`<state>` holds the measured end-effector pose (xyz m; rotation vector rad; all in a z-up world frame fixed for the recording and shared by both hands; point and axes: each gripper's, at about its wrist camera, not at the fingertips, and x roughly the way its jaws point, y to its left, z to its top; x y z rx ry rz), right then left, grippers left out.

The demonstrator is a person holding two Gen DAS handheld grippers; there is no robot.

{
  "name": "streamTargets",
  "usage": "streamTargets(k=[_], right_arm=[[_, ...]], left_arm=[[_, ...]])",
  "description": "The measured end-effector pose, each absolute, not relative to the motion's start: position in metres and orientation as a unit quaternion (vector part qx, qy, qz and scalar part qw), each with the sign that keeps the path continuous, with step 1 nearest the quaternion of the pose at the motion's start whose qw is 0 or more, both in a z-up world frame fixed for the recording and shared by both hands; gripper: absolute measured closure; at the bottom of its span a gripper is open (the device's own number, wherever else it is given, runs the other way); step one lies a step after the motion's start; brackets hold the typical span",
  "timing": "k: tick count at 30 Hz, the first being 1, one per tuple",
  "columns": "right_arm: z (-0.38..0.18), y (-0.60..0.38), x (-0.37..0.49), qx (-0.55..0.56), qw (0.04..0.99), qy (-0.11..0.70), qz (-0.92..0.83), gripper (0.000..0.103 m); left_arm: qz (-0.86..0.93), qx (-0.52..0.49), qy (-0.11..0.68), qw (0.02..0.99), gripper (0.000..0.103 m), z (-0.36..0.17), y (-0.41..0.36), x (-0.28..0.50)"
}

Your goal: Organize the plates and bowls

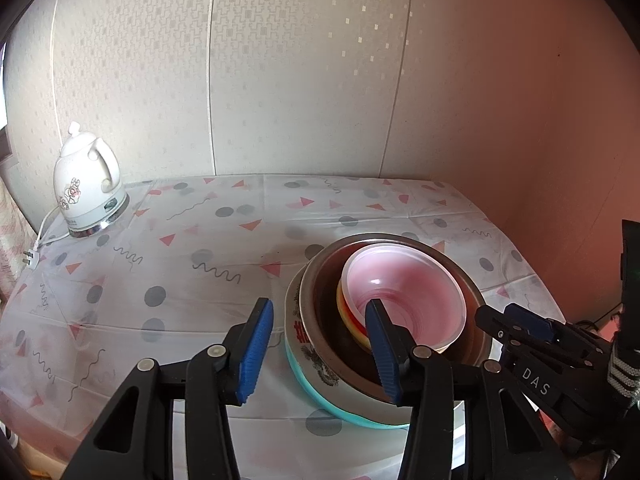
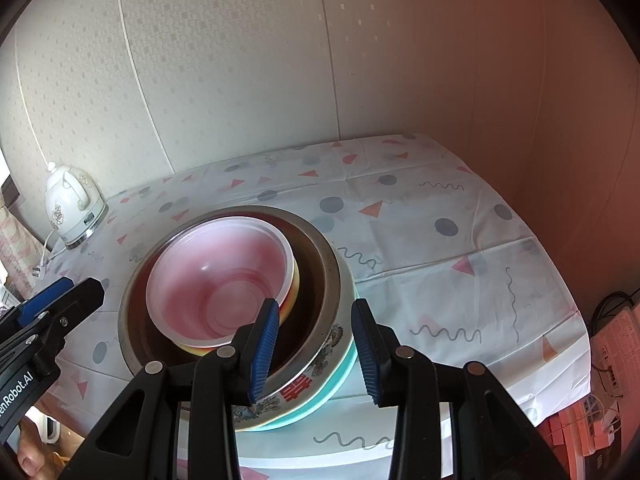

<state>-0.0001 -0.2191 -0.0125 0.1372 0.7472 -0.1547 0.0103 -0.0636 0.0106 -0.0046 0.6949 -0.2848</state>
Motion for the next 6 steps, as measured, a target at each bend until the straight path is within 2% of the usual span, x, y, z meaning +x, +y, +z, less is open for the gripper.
streamTargets(k=[6], right_arm=[[-0.008, -0.231, 0.005, 0.071, 0.928, 0.358, -0.076, 0.065]], left_arm=[[-0.134, -0.005, 0.342, 0.93, 0.061, 0.01, -0.061, 0.015]])
